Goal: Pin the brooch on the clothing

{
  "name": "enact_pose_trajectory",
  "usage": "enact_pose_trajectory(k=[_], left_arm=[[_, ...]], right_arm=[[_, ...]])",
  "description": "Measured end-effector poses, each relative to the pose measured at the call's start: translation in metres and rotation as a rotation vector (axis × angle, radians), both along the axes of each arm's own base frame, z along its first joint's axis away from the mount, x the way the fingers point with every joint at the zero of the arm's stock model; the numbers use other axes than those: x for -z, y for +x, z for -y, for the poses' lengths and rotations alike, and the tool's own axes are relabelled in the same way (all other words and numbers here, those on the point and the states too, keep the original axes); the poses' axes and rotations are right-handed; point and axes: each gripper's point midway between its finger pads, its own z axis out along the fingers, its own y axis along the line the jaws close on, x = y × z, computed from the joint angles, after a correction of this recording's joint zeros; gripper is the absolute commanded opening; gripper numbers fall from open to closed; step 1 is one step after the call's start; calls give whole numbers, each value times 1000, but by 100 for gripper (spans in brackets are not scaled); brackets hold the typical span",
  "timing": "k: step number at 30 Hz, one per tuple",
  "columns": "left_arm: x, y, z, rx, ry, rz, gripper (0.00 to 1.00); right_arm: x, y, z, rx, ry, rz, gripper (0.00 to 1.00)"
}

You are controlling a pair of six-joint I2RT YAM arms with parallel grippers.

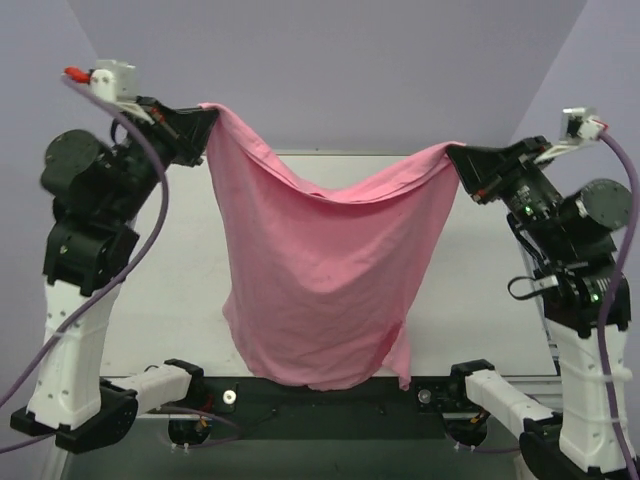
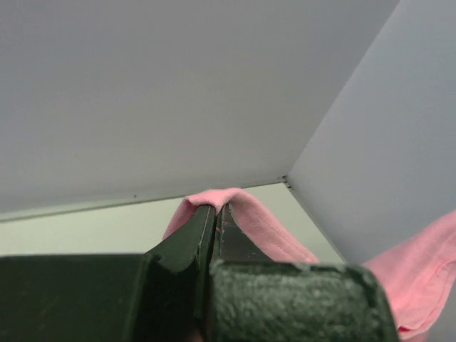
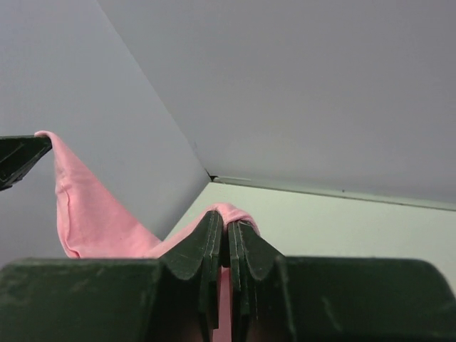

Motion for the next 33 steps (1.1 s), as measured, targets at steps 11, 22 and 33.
enact_pose_trajectory(k=[11, 22, 33], left_arm=[[103, 122, -6, -108, -10, -290, 0], [15, 118, -9, -74, -86, -95, 0], [19, 71, -17, -68, -98, -54, 0]], right_arm=[[64, 149, -4, 65, -28, -267, 0], [-24, 140, 2, 53, 74, -90, 0], [-7, 92, 1, 9, 102, -88, 0]])
